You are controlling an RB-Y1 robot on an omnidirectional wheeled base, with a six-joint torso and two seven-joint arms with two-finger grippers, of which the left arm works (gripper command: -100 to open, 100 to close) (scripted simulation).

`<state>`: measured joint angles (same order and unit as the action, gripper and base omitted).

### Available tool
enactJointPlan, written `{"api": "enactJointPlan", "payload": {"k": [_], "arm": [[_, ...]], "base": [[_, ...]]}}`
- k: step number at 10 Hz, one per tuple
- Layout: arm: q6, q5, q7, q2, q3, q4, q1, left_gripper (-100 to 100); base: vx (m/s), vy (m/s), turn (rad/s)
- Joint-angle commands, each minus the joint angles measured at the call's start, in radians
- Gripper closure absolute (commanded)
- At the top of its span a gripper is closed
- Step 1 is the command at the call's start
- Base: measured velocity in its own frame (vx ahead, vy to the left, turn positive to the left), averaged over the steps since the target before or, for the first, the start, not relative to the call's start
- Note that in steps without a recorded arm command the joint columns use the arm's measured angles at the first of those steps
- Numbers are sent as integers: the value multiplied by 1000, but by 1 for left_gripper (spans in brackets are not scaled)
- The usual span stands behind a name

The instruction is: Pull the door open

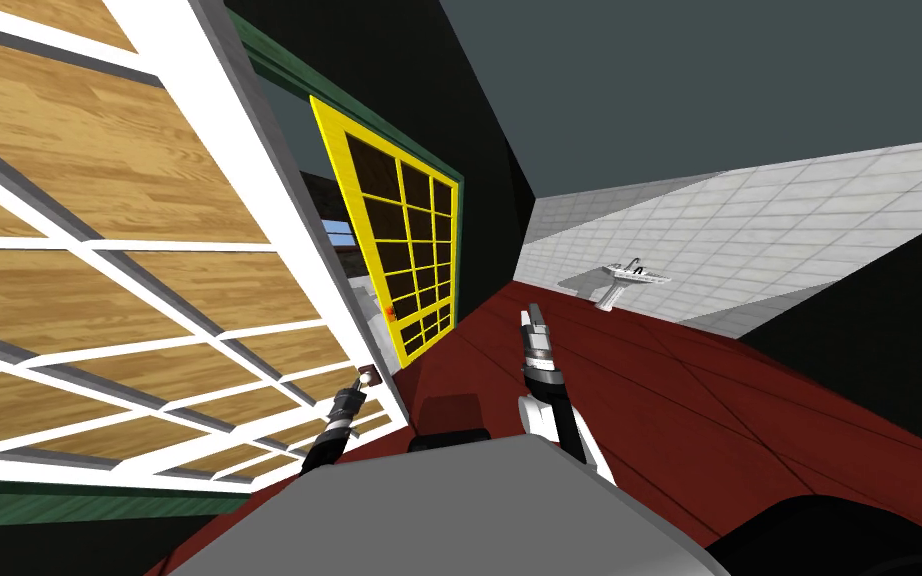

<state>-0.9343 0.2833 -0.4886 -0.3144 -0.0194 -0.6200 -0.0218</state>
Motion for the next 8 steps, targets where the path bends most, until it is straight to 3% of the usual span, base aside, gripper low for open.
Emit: {"api": "enactJointPlan", "payload": {"k": [1, 2, 3, 8], "arm": [[-15, 5, -30, 3, -12, -6, 13, 100], [-13, 22, -70, 0, -23, -5, 16, 100], [7, 32, -79, 1, -16, -6, 4, -100], [19, 89, -200, 21, -30, -26, 9, -100]], "base": [[-31, 9, -36], [-33, 11, -41], [-46, 30, -20], [-83, -3, -48]]}}
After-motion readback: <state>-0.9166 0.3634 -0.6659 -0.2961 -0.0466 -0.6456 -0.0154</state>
